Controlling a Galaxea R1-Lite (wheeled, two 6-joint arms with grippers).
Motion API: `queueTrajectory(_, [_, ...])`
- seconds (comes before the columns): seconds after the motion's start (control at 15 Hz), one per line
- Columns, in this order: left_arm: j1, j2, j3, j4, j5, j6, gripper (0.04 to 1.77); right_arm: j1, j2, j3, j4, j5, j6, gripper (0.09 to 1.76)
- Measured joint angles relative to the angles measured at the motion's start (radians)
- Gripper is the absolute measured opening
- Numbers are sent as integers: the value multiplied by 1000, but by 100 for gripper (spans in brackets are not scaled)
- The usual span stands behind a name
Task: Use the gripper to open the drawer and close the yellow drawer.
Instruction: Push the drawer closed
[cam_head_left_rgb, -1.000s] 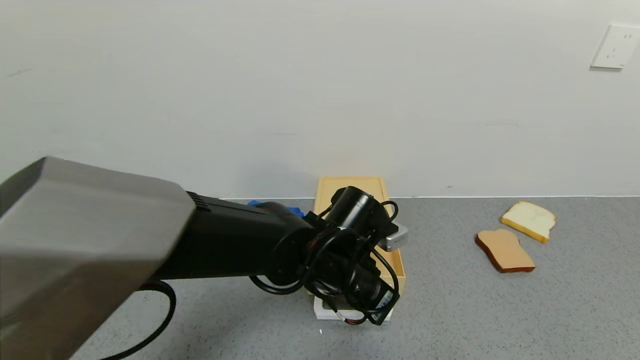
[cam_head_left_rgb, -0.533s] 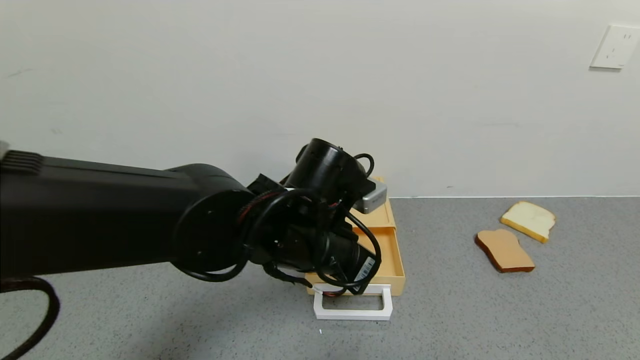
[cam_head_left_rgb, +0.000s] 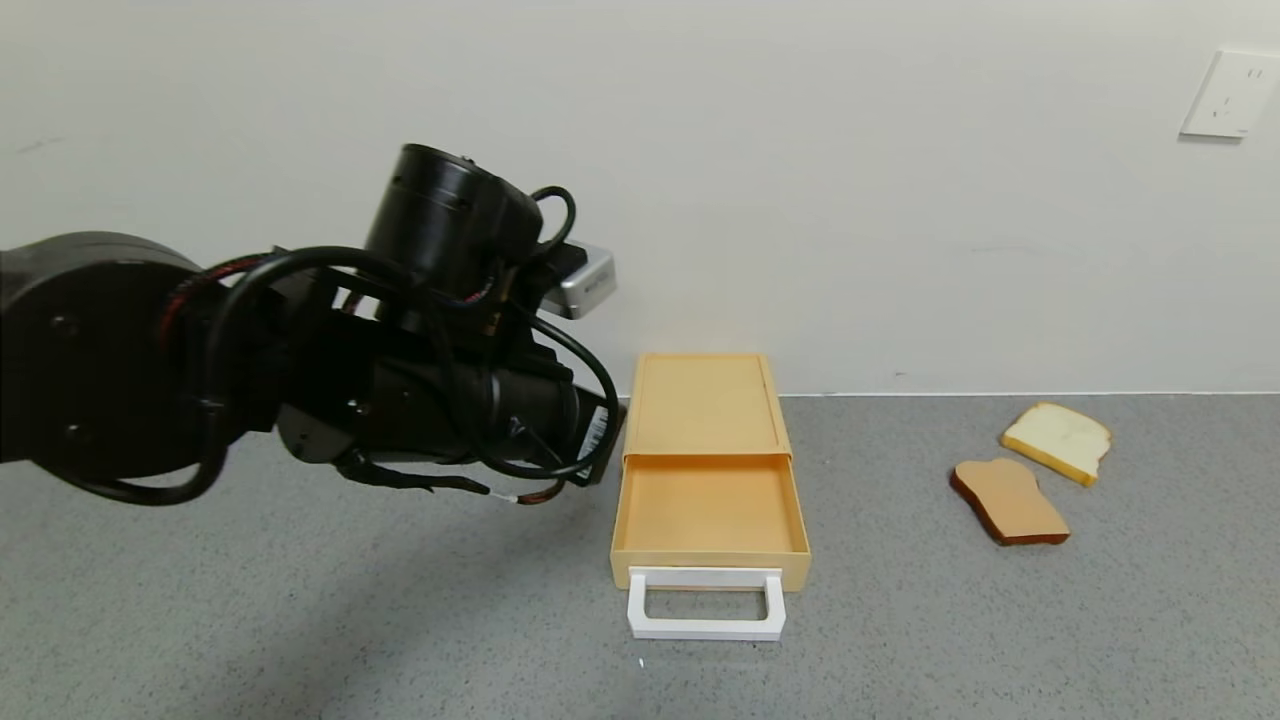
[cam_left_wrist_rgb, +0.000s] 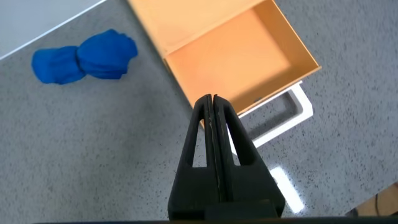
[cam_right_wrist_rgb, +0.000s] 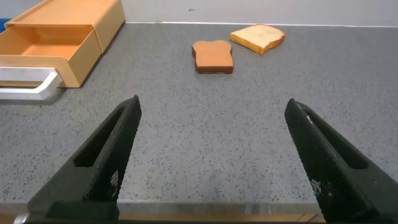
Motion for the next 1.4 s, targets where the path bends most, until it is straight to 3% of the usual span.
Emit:
queueTrajectory(0.53, [121,-99,49,8,105,-160,11,0,0,0,0,0,0,170])
queueTrajectory(1.0, [151,-110,74,16,108,-240,11,0,0,0,0,0,0,170])
queueTrajectory(1.4, [153,-94,71,43,109,-237,11,0,0,0,0,0,0,170])
